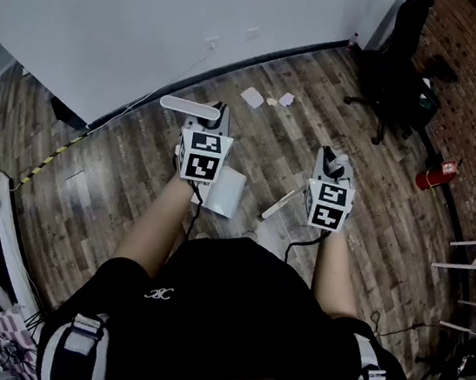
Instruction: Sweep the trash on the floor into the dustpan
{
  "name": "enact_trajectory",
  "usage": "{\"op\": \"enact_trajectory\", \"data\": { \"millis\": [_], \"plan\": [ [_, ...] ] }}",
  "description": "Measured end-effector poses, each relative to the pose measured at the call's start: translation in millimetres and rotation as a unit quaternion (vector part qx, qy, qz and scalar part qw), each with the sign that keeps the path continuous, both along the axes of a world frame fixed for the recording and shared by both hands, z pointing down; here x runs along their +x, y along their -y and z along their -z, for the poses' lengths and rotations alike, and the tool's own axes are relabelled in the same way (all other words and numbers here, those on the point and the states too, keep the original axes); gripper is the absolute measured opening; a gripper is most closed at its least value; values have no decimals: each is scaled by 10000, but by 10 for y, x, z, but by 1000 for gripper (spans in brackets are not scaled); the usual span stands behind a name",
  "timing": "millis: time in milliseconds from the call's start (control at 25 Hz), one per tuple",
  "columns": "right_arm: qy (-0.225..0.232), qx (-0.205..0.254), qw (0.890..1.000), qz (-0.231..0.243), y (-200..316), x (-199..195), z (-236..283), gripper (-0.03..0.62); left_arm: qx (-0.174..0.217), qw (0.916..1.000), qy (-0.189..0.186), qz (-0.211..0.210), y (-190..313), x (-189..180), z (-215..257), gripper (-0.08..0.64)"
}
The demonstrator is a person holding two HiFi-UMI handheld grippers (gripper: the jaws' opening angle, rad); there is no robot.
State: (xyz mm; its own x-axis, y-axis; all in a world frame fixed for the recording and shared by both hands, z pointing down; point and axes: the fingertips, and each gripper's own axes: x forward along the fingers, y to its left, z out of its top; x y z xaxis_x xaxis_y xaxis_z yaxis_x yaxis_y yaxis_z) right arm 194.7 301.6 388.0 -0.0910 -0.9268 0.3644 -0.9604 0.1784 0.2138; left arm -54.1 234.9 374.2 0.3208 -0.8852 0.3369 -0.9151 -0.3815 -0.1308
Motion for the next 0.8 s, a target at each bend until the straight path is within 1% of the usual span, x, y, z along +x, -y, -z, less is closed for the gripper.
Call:
{"op": "enact_trajectory", "data": {
  "millis": [240,400,640,800],
  "plan": [
    [-5,61,10000,33,81,-33,46,31,28,10000,63,52,55,-49,-36,26],
    [36,28,10000,65,136,-56,15,31,-36,10000,17,89,77,-50,-79,26],
    [167,6,9999,-3,242,21,-37,31,-98,9997,-128,163,175,-32,-104,26],
    [197,-69,9998,56,357,71,-79,29,-109,9997,-137,197,287,35,-86,26]
  ]
}}
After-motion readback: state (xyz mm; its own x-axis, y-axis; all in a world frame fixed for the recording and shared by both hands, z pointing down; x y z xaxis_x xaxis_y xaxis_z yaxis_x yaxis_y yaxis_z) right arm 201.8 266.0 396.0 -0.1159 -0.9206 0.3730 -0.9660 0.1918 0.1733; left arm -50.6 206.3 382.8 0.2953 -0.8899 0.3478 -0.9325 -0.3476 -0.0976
